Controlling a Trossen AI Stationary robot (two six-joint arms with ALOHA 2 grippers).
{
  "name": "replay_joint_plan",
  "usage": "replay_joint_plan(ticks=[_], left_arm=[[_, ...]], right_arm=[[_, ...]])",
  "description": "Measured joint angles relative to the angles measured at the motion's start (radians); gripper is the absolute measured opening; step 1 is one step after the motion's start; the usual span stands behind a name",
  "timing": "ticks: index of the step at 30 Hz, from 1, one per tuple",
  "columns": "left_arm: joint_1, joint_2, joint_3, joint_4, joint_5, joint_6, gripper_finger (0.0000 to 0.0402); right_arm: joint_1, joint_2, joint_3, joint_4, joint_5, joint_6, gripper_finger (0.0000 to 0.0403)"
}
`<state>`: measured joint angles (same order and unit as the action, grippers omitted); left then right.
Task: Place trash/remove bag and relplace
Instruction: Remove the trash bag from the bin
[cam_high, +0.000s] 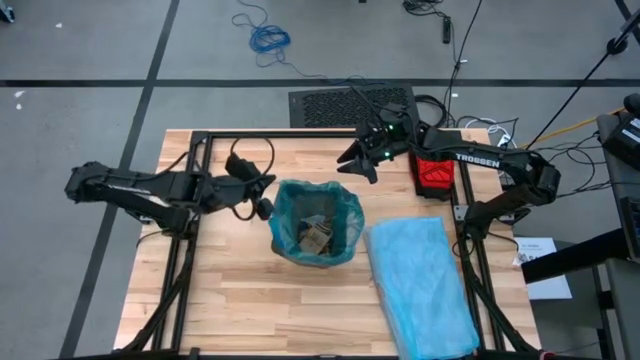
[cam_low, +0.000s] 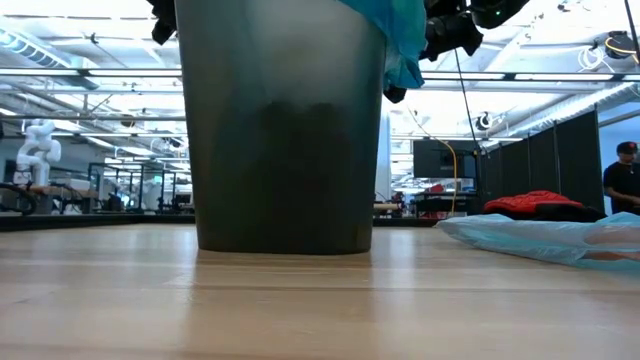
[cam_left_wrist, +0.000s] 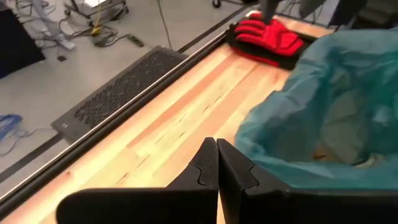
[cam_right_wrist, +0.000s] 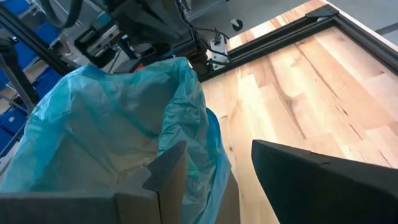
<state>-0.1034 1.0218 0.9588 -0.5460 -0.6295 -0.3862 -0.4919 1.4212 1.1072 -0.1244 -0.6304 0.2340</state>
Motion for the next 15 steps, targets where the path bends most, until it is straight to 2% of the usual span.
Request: replay_joint_plan(ticks=[4,9,15], left_arm=[[0.046,0.000,0.000,-0.056,0.030,-0.026,0.0000],[0.116,0.000,-0.001,-0.173,0.186,-0.041,0.0020],[0.174,0.001,-0.039,-0.167,0.339,-0.050,0.0064]], right_arm=[[0.000,0.000,0.000,-0.014,0.000,-0.008,0.0174],[0.000,0.000,0.000,-0.027,0.000,-0.019,0.0174],[0.001,0.000,0.000,-0.027,0.000,-0.037,0.0174]])
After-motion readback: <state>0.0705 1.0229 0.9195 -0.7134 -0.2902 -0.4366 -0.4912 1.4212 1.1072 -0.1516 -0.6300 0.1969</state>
